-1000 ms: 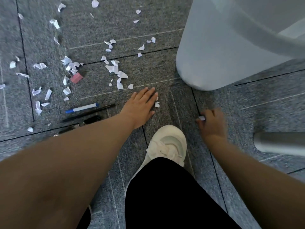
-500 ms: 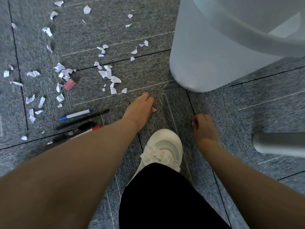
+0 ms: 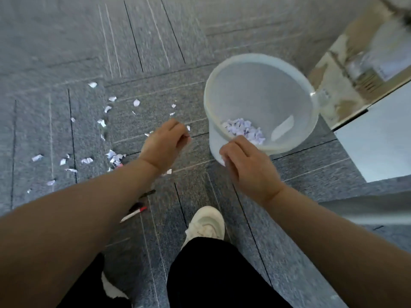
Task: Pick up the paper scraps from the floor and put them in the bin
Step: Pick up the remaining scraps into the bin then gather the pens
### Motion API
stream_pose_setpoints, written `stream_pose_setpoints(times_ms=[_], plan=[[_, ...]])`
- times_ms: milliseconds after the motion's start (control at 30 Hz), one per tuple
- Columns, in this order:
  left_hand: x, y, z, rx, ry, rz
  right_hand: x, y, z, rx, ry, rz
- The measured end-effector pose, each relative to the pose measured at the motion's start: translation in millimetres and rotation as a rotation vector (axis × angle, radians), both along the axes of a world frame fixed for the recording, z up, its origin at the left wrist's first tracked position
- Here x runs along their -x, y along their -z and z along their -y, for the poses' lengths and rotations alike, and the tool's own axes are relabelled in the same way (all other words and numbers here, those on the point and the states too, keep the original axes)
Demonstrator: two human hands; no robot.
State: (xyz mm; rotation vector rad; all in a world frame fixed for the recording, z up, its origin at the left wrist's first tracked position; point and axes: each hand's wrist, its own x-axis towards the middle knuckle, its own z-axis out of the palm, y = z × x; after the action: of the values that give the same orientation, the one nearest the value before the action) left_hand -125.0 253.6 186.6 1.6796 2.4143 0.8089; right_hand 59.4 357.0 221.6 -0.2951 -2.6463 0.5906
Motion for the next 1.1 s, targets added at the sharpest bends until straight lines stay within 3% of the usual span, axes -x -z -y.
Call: stream_pose_setpoints(times_ms=[133, 200, 300, 367, 500, 733, 1100], plan=[[6, -73, -40, -0.091, -0.005, 0.006, -7, -57, -58, -0.066, 0.241, -0.011], [-5, -95, -66, -0.060, 0.076, 0.025, -13, -63, -81, -0.025, 0.354, 0.195], [-26, -106, -91, 0.420, 0.247, 0.070, -23, -68, -93, 0.122, 0.449, 0.722], [-29, -105, -93, 0.652, 0.299, -0.043, -25, -78, -91, 0.111, 0.425, 0.816], [-10, -117, -65, 0.782, 0.241, -0.141, -11, -103, -83, 0.053, 0.315, 0.758], [57, -142, 20, 0.633, -0.018, -0.145, 70, -130, -46, -0.066, 0.126, 0.615], [127, -89, 165, 0.630, -0.263, -0.060, 186, -55, 57, 0.000, -0.073, 0.654]])
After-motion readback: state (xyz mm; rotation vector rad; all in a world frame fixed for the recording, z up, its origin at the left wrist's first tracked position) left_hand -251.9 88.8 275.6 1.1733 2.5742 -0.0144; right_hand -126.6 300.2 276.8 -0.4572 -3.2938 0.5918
